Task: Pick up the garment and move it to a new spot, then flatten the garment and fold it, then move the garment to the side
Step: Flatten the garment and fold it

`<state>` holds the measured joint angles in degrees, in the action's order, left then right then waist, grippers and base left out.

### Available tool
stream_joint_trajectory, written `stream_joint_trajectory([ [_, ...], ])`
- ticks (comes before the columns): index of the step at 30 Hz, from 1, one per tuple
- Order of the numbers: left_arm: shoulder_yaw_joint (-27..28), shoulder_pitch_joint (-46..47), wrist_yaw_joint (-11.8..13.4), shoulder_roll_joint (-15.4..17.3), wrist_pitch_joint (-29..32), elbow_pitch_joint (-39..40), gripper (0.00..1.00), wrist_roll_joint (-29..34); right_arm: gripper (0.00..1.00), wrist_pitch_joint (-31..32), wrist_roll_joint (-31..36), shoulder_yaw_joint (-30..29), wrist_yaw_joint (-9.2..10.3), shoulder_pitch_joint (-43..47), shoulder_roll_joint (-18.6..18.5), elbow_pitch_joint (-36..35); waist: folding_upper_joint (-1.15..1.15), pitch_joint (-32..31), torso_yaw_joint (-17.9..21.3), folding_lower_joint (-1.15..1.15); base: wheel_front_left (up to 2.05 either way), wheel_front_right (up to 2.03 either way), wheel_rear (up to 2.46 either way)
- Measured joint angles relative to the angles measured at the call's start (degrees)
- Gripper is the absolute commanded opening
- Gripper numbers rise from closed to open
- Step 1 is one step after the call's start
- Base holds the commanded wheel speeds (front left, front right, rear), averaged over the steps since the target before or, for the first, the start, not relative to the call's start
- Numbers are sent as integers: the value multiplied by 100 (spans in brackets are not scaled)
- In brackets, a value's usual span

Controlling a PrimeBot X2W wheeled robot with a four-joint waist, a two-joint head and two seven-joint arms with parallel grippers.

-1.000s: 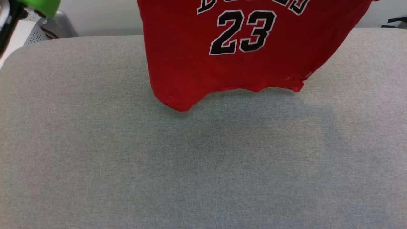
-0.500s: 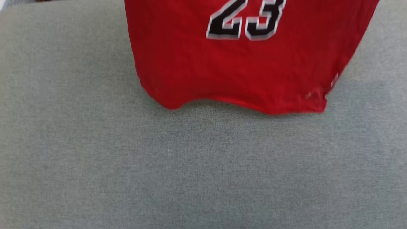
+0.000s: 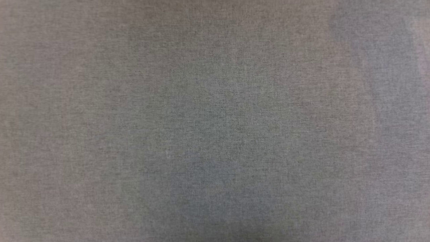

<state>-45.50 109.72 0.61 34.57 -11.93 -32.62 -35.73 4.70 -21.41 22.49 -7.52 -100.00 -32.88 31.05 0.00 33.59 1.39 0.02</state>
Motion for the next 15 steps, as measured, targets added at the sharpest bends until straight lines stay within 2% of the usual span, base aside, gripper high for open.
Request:
stream_joint_trajectory([
  [8,-33,-174,-190,-158,-220,-453,0,29,0,-534,-91,545,0,-74,296,616,0,257,81,0,0,0,0],
  [15,120,-1463,-129,-43,-274,-46,0,-41,0,-1002,-508,1133,0,867,325,610,0,94,60,-1,0,0,0],
])
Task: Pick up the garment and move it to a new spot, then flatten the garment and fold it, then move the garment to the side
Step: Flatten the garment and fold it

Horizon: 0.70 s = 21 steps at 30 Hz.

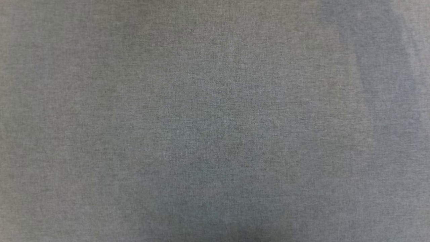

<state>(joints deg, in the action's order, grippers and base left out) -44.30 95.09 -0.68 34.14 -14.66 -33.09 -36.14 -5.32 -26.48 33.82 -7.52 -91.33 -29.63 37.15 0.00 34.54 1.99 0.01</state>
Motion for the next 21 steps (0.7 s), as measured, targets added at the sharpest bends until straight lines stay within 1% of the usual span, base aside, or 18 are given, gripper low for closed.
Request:
stream_joint_trajectory([
  [3,281,-731,165,169,-1,487,0,-123,0,-147,-227,211,0,474,-38,-91,0,-120,-3,0,0,0,0],
  [5,482,-1389,312,293,-1,862,0,-170,0,-248,-405,339,0,856,-58,-186,0,-228,2,0,0,0,0],
  [8,693,-2440,505,390,-1,1351,0,-205,0,-380,-603,510,0,1466,-80,-365,0,-412,9,-1,0,0,0],
  [13,962,-4126,767,436,0,1938,0,-266,0,-457,-849,759,0,2592,-166,-705,0,-781,16,-1,0,0,0],
  [16,1151,-5137,882,467,-1,2190,0,-336,0,-489,-948,847,0,3360,-238,-910,0,-1049,30,-1,0,0,0],
  [21,1392,-6668,971,456,0,2449,0,-557,0,-508,-1066,832,0,4610,-445,-1139,0,-1488,59,-2,0,0,0],
])
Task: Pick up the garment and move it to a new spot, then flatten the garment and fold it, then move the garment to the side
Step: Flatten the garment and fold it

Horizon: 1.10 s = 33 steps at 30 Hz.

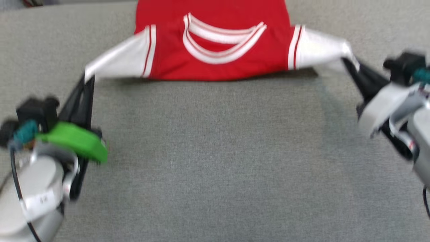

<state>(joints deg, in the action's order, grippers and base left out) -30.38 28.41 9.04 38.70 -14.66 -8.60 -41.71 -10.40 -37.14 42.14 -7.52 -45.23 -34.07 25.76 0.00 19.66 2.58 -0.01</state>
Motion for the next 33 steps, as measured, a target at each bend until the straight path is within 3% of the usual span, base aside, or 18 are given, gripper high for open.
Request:
stream_joint_trajectory([
  [6,363,-1460,79,-70,0,62,0,-182,0,12,-34,-208,0,1413,-123,-252,0,-533,28,0,0,0,0],
  [12,515,-2497,118,-189,-1,27,0,-299,0,32,-31,-797,-1,2699,-116,-342,0,-1013,28,0,0,0,0],
  [22,697,-3450,225,-547,-1,-123,0,-245,0,181,190,-1976,-2,4440,181,-704,0,-1493,-49,0,0,0,0],
  [29,742,-3598,166,-809,-1,-271,0,1,0,534,504,-2576,-2,5093,420,-1100,0,-1563,-146,0,0,0,0],
  [30,742,-3597,142,-831,-1,-282,0,34,6,567,544,-2653,-2,5105,463,-1139,0,-1557,-152,0,0,0,0],
  [31,747,-3593,118,-860,-1,-289,0,62,39,615,597,-2742,-2,5106,516,-1190,0,-1544,-159,0,0,0,0],
  [32,759,-3582,94,-894,-1,-298,0,87,100,655,646,-2828,-2,5105,573,-1255,0,-1526,-166,0,0,0,0],
  [33,769,-3562,73,-926,-1,-301,0,110,100,668,698,-2917,-2,5104,628,-1313,0,-1507,-175,0,0,0,0],
])
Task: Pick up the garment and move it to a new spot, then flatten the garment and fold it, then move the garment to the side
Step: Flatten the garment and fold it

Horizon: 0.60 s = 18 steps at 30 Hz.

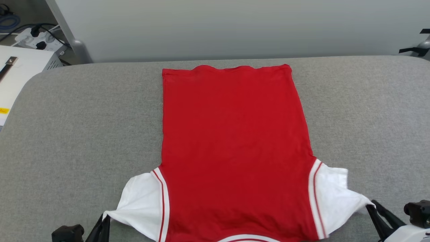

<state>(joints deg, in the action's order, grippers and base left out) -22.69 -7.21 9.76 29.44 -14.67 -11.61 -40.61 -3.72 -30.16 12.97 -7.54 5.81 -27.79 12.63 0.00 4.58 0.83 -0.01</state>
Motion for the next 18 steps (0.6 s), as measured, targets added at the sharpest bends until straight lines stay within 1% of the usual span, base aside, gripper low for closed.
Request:
stream_joint_trajectory([
  [4,57,168,-67,-149,0,40,0,180,100,74,138,-319,1,-62,90,-370,0,91,-36,0,0,0,0],
  [8,194,299,-94,-302,1,229,0,381,100,185,314,-749,1,-514,76,-1024,0,241,-59,0,0,0,0],
  [11,315,384,-94,-415,0,455,0,588,100,411,343,-1087,1,-1147,33,-1504,0,404,-85,0,0,0,0],
  [13,333,481,-105,-468,0,590,0,742,100,665,381,-1163,1,-1719,-103,-1726,0,544,-120,0,0,0,0],
  [15,353,598,-141,-512,0,712,0,875,100,959,311,-1168,2,-2327,-203,-1763,0,684,-164,0,0,0,0],
  [18,354,822,-194,-604,1,881,0,1067,100,1556,272,-945,1,-3320,-470,-1614,0,914,-261,1,0,0,0],
])
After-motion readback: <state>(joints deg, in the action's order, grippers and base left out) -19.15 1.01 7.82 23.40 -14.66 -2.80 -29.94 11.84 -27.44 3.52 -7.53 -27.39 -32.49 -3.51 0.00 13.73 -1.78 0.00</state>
